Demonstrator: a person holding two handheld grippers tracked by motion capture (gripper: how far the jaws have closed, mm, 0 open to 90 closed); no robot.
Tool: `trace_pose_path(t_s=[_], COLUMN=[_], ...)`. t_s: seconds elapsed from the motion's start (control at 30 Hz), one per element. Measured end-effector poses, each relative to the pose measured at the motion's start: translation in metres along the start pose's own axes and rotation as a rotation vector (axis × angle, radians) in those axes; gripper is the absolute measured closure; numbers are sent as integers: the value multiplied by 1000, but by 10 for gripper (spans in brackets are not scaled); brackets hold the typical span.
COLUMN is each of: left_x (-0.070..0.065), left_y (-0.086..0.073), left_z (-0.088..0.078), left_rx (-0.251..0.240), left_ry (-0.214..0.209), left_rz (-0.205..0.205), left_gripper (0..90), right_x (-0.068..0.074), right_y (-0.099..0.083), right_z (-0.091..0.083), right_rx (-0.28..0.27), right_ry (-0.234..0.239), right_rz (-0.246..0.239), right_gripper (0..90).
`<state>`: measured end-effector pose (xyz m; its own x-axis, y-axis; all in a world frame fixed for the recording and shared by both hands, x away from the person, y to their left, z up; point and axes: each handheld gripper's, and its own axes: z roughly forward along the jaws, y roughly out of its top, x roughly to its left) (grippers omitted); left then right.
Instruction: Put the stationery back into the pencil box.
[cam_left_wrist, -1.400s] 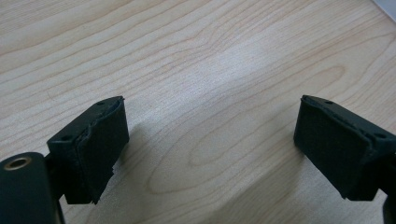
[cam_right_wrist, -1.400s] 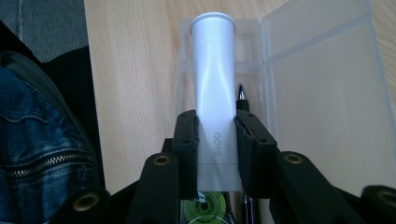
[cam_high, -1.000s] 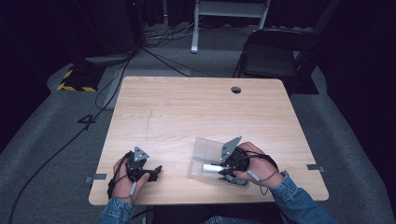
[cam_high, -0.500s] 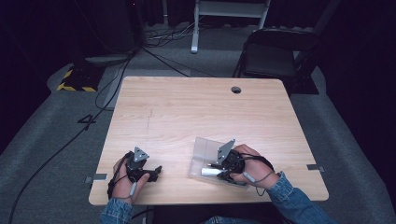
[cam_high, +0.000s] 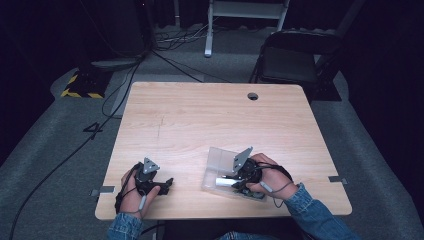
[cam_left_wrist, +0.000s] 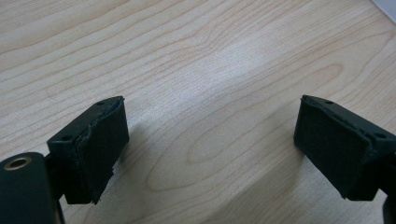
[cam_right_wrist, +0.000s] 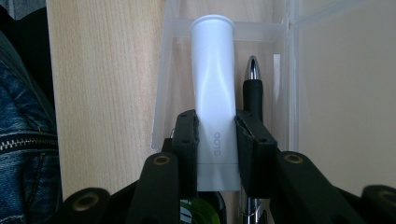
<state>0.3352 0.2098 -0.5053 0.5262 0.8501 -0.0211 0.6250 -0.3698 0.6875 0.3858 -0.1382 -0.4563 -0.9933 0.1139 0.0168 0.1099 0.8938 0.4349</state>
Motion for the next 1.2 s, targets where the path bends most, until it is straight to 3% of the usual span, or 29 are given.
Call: trace_pose_path(t_s=[0.13,0.27,0.4,0.6,0.93,1.07,1.2], left_x=[0,0,0,0,0,0,0], left_y=[0,0,0,0,0,0,0], left_z=[0,0,0,0,0,0,0], left_rx=[0,0,0,0,0,0,-1], left_ry=[0,0,0,0,0,0,-1], left_rz=[-1,0,0,0,0,0,0], left_gripper=[105,105,105,105,105,105,105], right_x=[-1,-1,-4,-6,-1,-1,-1], right_y=[0,-2,-3,-5,-3,-4,-4], right_z=[1,3,3,3,5,3,-3], right_rx=[-2,-29,-41,-58,-56,-64,-88], right_ry=[2,2,-6,-9,-40,-37,-34], right_rz=[5,50,40,63,67,74,93], right_gripper=[713,710,702,695,692,632,634])
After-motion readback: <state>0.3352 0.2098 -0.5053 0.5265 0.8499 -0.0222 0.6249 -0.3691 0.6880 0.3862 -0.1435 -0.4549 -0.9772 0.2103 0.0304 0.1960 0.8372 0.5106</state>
